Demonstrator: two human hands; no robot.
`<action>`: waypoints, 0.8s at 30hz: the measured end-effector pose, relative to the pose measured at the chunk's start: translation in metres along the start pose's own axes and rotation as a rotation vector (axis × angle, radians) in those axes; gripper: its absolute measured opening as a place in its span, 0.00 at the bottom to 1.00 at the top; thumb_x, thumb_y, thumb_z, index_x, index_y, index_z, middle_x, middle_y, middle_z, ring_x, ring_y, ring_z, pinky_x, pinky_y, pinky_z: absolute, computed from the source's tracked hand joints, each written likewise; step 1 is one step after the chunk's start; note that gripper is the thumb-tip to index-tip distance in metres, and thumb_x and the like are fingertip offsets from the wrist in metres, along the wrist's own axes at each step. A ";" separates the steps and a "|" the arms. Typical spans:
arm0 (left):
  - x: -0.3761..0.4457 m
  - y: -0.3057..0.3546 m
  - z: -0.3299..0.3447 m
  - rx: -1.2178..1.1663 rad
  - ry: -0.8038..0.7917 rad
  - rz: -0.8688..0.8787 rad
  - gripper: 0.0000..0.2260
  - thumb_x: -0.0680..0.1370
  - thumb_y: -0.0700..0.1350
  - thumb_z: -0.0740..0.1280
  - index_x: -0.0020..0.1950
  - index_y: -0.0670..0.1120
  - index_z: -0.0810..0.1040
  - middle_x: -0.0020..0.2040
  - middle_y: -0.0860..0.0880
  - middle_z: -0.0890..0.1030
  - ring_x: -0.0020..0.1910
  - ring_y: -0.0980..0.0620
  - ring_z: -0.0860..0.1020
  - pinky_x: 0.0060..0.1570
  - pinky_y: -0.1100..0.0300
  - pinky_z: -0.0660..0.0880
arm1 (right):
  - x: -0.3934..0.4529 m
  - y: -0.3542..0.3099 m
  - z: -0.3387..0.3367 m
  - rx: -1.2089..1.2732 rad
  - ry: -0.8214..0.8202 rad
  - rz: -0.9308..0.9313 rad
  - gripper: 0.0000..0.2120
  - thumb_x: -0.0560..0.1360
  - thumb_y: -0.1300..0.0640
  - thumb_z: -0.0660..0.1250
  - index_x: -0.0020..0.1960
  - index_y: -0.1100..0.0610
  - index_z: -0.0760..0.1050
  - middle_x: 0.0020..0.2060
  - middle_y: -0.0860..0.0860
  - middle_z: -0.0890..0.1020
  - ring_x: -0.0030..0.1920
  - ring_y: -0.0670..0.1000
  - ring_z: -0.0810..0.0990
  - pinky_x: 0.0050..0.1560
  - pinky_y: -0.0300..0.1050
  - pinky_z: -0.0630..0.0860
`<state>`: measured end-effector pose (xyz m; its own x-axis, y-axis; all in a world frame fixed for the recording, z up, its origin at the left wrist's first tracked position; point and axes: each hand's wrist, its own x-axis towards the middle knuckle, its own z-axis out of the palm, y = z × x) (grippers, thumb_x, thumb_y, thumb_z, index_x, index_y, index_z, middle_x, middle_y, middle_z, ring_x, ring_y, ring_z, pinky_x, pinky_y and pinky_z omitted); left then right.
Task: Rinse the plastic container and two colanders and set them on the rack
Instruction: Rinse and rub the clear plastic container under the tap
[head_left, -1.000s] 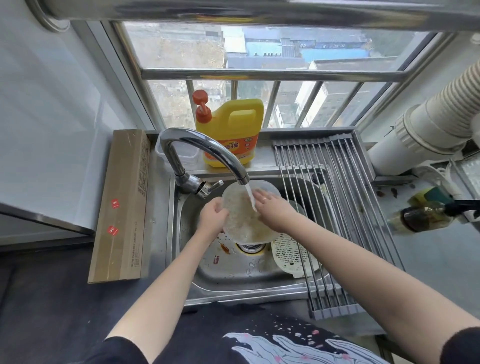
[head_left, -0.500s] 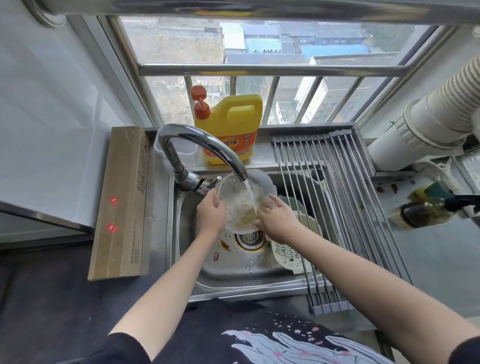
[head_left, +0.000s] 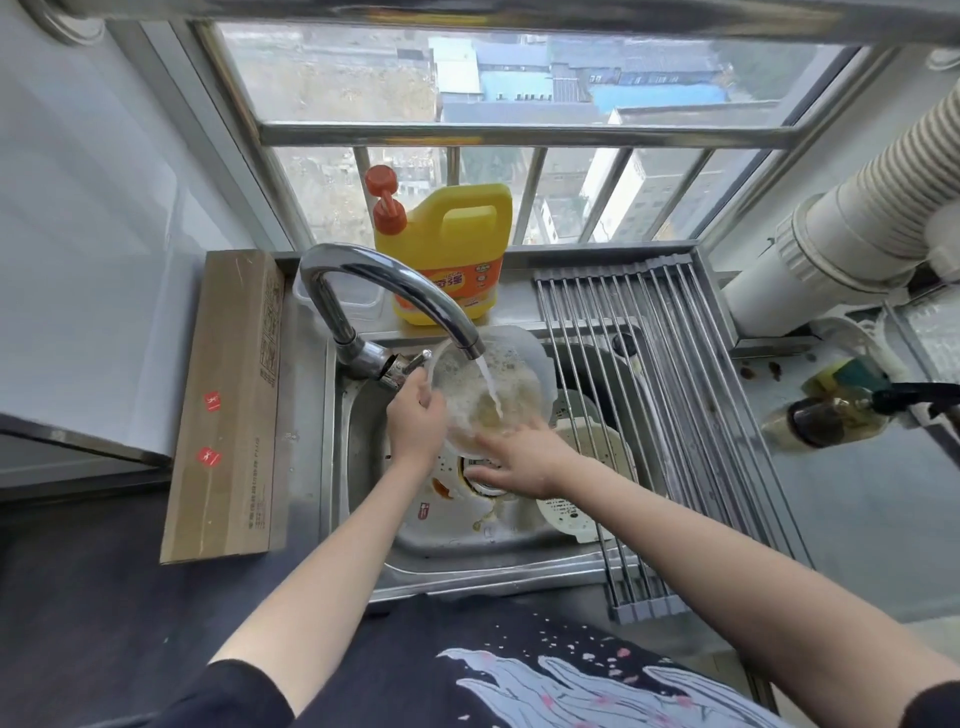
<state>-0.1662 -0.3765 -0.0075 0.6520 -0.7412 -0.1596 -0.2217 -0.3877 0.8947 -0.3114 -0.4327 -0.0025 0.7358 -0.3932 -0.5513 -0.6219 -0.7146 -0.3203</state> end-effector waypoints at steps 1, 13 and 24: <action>-0.001 0.000 0.001 0.002 0.004 0.009 0.12 0.77 0.35 0.59 0.34 0.43 0.64 0.28 0.51 0.61 0.28 0.54 0.59 0.31 0.57 0.58 | 0.000 -0.004 0.005 0.037 -0.054 -0.040 0.33 0.78 0.35 0.54 0.77 0.50 0.55 0.72 0.53 0.69 0.70 0.55 0.68 0.71 0.54 0.62; 0.004 -0.010 0.017 -0.139 -0.018 -0.134 0.07 0.75 0.35 0.62 0.37 0.38 0.68 0.32 0.46 0.65 0.32 0.51 0.63 0.34 0.58 0.63 | 0.010 -0.019 0.007 -0.127 0.318 -0.008 0.20 0.81 0.53 0.56 0.72 0.54 0.63 0.51 0.53 0.84 0.49 0.58 0.81 0.40 0.47 0.70; 0.014 -0.013 0.023 -0.337 -0.235 -0.832 0.04 0.75 0.41 0.62 0.44 0.42 0.74 0.29 0.44 0.76 0.23 0.50 0.71 0.23 0.65 0.66 | -0.008 0.001 -0.002 -0.551 0.595 -0.258 0.16 0.58 0.62 0.76 0.43 0.56 0.76 0.25 0.48 0.80 0.31 0.52 0.77 0.36 0.42 0.72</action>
<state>-0.1713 -0.3946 -0.0309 0.3346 -0.4024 -0.8521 0.4978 -0.6923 0.5224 -0.3177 -0.4310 0.0032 0.9508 -0.3081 0.0337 -0.3098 -0.9424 0.1258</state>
